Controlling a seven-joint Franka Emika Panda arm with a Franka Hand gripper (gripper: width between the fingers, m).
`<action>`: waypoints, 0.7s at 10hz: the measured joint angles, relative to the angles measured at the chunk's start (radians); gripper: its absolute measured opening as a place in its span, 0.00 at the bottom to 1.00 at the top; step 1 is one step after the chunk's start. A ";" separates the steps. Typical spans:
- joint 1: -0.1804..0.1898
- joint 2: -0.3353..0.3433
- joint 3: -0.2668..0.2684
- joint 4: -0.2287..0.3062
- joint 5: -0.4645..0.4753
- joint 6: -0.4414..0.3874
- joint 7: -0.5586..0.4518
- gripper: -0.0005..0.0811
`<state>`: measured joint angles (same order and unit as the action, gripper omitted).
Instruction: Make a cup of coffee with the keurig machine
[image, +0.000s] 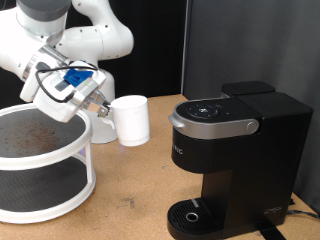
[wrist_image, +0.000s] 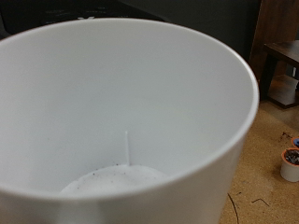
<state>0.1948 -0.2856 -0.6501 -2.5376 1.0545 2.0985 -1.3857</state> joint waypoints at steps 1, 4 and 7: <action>-0.006 0.000 0.000 -0.001 -0.011 0.001 0.008 0.10; -0.030 -0.001 -0.001 -0.012 -0.054 0.001 0.014 0.10; -0.048 -0.001 -0.004 -0.020 -0.082 -0.002 0.013 0.10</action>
<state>0.1467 -0.2870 -0.6539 -2.5574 0.9728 2.0966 -1.3723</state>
